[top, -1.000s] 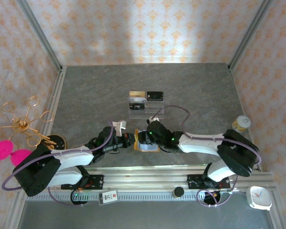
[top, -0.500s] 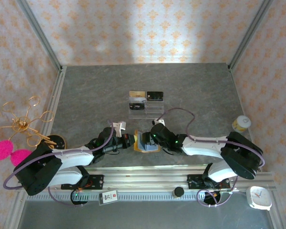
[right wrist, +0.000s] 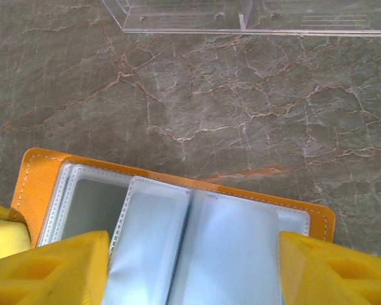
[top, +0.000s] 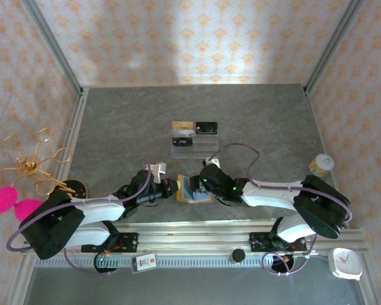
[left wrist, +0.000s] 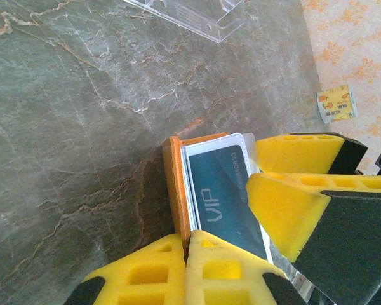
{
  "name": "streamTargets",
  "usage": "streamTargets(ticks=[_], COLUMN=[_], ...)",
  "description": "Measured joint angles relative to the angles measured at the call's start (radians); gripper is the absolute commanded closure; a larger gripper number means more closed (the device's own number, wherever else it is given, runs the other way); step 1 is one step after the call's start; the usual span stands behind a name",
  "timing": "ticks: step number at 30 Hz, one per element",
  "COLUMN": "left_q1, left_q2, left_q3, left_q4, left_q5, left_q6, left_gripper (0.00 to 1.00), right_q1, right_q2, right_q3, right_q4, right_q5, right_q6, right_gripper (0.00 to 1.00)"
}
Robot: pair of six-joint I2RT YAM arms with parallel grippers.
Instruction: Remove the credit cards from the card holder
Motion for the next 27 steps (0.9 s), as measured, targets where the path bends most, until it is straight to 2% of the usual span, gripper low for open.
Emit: streamTargets(ticks=[5, 6, 8, 9, 13, 16, 19, 20, 24, 27], left_q1=[0.001, 0.001, 0.003, 0.003, 0.019, 0.023, 0.023, 0.023, 0.029, 0.029], left_q2=[0.023, 0.030, 0.042, 0.046, 0.060, 0.062, 0.060, 0.054, -0.046, -0.179], left_q3=[0.000, 0.000, 0.000, 0.000, -0.003, -0.003, -0.003, -0.004, -0.014, -0.019], left_q4=[0.010, 0.012, 0.013, 0.014, 0.013, 0.012, 0.006, -0.002, -0.085, -0.160], left_q5=[0.000, 0.000, 0.001, 0.001, 0.004, 0.004, 0.004, 0.003, -0.013, -0.039], left_q6=[0.000, 0.000, 0.001, 0.002, 0.003, 0.003, 0.003, -0.002, 0.003, 0.011], left_gripper=[1.00, 1.00, 1.00, 1.00, 1.00, 1.00, 0.75, 0.71, 0.69, 0.69], right_q1=[0.010, 0.022, 0.045, 0.057, 0.069, 0.069, 0.066, 0.064, 0.044, 0.038], right_q2=[0.050, 0.077, 0.119, 0.133, 0.130, 0.072, -0.019, -0.048, -0.159, -0.175], right_q3=[0.066, 0.095, 0.140, 0.158, 0.175, 0.169, 0.149, 0.138, 0.077, 0.056], right_q4=[-0.038, -0.050, -0.067, -0.076, -0.101, -0.128, -0.142, -0.142, -0.143, -0.138], right_q5=[-0.005, -0.003, 0.000, 0.004, 0.055, 0.104, 0.131, 0.135, 0.107, 0.043], right_q6=[-0.026, -0.035, -0.052, -0.062, -0.079, -0.079, -0.076, -0.074, -0.072, -0.074], right_gripper=[0.31, 0.30, 0.18, 0.16, 0.15, 0.21, 0.32, 0.37, 0.54, 0.56])
